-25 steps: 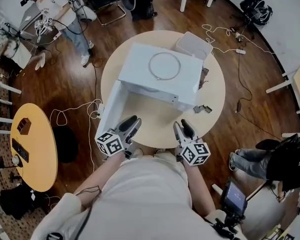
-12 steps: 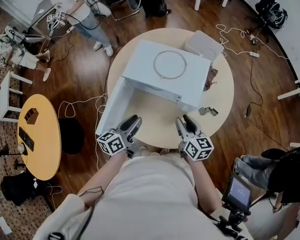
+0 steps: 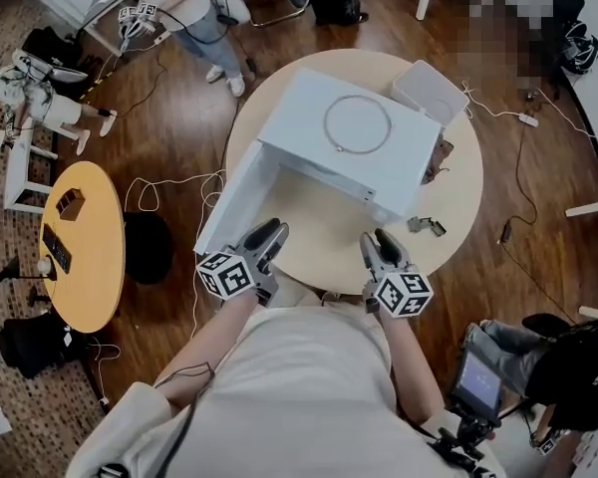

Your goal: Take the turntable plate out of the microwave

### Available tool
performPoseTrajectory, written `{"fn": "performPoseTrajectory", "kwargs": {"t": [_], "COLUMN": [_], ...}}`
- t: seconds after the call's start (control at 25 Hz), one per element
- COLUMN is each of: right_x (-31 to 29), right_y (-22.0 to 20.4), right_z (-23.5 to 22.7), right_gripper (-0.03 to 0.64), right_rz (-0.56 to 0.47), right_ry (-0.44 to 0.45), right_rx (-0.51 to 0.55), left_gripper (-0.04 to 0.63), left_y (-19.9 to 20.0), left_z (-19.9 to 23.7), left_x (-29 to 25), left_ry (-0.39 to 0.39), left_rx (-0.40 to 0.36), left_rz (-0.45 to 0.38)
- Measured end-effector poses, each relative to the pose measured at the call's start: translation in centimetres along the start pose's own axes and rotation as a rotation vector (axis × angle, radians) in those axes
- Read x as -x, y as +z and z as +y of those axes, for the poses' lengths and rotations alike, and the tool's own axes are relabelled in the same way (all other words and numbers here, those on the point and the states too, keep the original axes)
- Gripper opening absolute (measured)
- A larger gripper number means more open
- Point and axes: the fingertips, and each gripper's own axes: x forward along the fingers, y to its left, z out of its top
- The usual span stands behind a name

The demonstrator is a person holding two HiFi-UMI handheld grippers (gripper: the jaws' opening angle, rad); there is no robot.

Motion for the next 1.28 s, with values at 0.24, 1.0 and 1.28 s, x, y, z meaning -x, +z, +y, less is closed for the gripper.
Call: {"fn": "performPoseTrajectory", "kwargs": {"t": [0.24,1.0,1.28], "right_x": [-2.5,-13.5,-18.1], "right_y": [-1.0,-3.9,-5.5], "right_z": [0.4,-3.0,-5.3], "right_gripper": [0.156,0.156,0.156], "right_rz": [0.057,0.059,0.023], "right_ry": [0.022,-0.226,-0.262], "right_rx": [0.007,-0.132,-0.255], "left_gripper": [0.127,0.127,0.127], "left_y": [0.8,4.5,4.4], "left_z": [0.8,5.4,6.6], "left_x": [-1.1,-6.1,-8.4], "left_ry": [0.015,-0.083,-0.103], "left_rx": [0.005,-0.100,-0.109], "left_rz": [-0.021,0.154,0.219]}}
